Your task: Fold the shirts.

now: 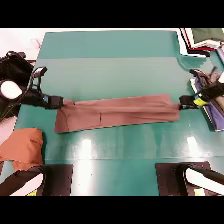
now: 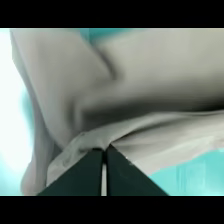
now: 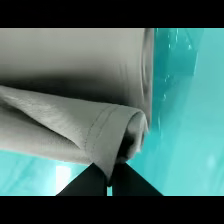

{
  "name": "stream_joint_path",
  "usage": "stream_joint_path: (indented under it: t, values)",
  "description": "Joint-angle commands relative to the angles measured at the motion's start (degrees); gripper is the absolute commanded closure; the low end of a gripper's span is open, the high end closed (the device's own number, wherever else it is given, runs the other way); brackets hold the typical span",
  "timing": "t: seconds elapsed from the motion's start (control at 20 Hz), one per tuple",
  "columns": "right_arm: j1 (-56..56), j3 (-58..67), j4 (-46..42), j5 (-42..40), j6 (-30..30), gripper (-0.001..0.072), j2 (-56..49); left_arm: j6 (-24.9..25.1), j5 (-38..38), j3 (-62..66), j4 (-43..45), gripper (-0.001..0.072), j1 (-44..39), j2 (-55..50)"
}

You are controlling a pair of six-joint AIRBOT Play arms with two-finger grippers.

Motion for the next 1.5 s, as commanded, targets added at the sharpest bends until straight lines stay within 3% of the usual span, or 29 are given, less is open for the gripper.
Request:
stream_joint_path:
  t: [0.0,0.05,0.1,0.15,0.2,0.25,0.3,0.35,0.45,0.5,0.65,0.9,1.0,1.05,1.15,1.2,1.25,1.45]
  values:
    - [1.1,8.0,6.1,-1.8,-0.1,0.0633,-9.2,0.3,4.7,4.1,0.2,0.0667,0.0,-5.8]
    - [0.2,9.9,8.0,-1.5,-0.2,0.0456,-10.6,0.3,4.7,4.7,0.1,0.0429,0.0,-5.8]
    - [-1.2,11.6,10.1,-0.8,-0.9,0.0377,-11.8,0.3,4.1,5.8,0.0,0.0197,0.0,-5.8]
    - [-2.8,12.6,12.0,-0.1,-2.9,0.0373,-12.3,0.2,3.5,6.8,0.0,0.0194,0.0,-5.7]
    - [-4.5,12.7,13.4,0.5,-4.8,0.0368,-12.4,0.3,2.6,7.6,-0.5,0.025,0.0,-5.7]
    - [-6.3,12.3,14.3,0.9,-5.9,0.0315,-12.4,0.3,2.1,8.1,-2.3,0.0348,0.0,-5.8]
    - [-8.3,11.3,14.7,1.4,-6.3,0.0252,-12.4,0.4,2.1,8.1,-4.5,0.0496,0.0,-5.8]
    - [-10.5,10.0,15.4,1.5,-7.1,0.0252,-12.6,0.5,2.0,8.0,-6.3,0.0684,0.0,-5.8]
    - [-15.2,6.1,16.4,0.8,-7.9,0.024,-13.2,0.8,2.3,8.0,-9.3,0.0678,0.0,-5.8]
    - [-17.3,4.0,18.3,0.7,-9.1,0.0195,-14.3,0.8,2.4,8.0,-10.5,0.0678,-0.3,-5.8]
    - [-21.1,-1.1,27.6,0.7,-14.1,0.0194,-18.9,0.7,3.1,8.0,-10.9,0.0679,-4.3,-6.9]
    - [-16.5,-2.4,30.6,-2.3,-16.1,0.0195,-25.0,-2.6,8.2,8.1,-11.6,0.0678,-15.7,-14.0]
    - [-13.9,-2.4,30.5,-4.7,-16.4,0.0264,-25.2,-2.8,12.0,8.2,-14.9,0.0679,-18.7,-17.4]
    - [-12.8,-2.4,30.5,-5.3,-17.1,0.0416,-25.0,-2.8,13.3,8.6,-16.1,0.0679,-19.8,-19.0]
    - [-11.3,-2.4,31.1,-5.6,-19.0,0.0609,-23.5,-2.8,13.6,11.8,-17.1,0.0679,-21.9,-23.3]
    - [-11.0,-2.4,32.4,-5.6,-19.9,0.0657,-21.9,-2.7,13.4,14.0,-17.1,0.0679,-23.1,-25.9]
    - [-10.8,-2.3,34.2,-5.6,-20.2,0.0691,-19.8,-2.7,13.2,16.3,-17.1,0.0679,-24.3,-28.3]
    - [-10.4,0.8,41.8,-2.1,-19.4,0.0692,-10.0,-2.7,12.9,26.2,-17.0,0.0679,-27.5,-37.7]
